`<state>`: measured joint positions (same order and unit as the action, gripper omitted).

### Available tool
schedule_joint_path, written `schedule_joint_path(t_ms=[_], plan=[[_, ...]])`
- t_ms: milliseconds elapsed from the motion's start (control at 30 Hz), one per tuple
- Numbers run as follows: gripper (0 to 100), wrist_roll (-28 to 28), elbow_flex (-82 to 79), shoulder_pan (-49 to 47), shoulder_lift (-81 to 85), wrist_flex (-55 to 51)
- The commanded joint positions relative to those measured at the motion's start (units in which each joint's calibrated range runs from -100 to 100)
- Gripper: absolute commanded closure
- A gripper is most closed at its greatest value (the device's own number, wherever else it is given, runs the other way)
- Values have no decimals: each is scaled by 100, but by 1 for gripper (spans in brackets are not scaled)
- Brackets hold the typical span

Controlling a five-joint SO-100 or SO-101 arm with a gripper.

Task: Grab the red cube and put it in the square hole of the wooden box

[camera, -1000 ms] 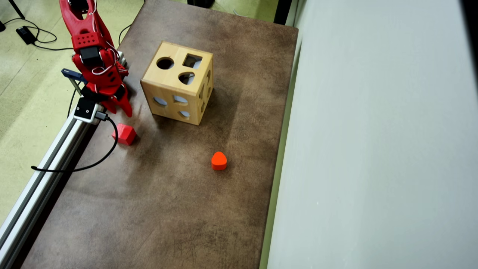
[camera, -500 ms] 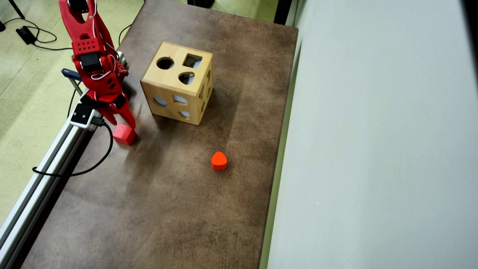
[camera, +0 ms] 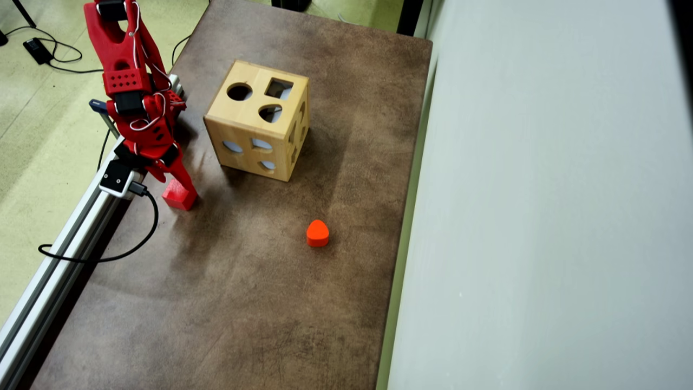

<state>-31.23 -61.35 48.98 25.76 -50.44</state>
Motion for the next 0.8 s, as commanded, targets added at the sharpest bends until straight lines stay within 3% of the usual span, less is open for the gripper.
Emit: schedule_joint_path(t_ms=[0, 200, 367, 767], plan=[[64, -44, 169, 36, 44, 22], [64, -112, 134, 452, -24, 38], [64, -396, 205, 466, -500, 54], [64, -405, 500, 400, -933, 62]])
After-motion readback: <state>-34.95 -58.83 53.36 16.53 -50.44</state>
